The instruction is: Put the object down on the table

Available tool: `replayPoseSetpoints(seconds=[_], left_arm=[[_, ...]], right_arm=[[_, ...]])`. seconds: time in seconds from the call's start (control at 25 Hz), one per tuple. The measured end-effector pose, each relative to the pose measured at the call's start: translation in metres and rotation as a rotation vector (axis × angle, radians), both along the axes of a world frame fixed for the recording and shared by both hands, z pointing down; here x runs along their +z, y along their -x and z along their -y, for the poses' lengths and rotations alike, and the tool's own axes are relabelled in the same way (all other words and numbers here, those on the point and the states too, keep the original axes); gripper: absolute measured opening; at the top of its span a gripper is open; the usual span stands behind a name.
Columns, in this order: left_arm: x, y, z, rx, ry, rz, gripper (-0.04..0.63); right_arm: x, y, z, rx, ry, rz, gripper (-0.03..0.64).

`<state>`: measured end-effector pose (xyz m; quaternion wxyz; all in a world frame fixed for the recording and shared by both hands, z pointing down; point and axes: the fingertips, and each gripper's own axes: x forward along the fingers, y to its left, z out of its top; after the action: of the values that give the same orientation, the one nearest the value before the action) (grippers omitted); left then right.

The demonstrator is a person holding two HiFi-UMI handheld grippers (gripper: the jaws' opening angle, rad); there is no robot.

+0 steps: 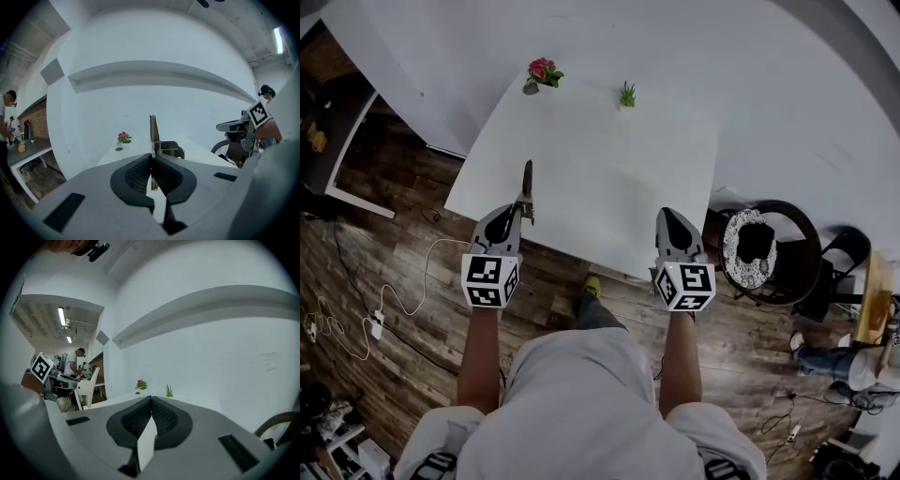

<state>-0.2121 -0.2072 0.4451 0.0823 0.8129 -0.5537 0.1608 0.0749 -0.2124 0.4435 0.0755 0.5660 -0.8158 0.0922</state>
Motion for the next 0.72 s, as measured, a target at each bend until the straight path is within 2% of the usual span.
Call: replayPoseSetpoints(seconds=[0.48, 0.72], left_arm=[[0.031, -0.042, 0.072, 0.068, 0.001, 0.286, 0.02], [0.046, -0.059, 0.085, 0.154, -0.01, 0.5, 0.02]], right_arm=[[0.019, -0.034, 0.066, -0.008, 0.029, 0.039, 0.009], [0.022, -0.043, 0.077, -0.004, 0.036, 0.048, 0.009]])
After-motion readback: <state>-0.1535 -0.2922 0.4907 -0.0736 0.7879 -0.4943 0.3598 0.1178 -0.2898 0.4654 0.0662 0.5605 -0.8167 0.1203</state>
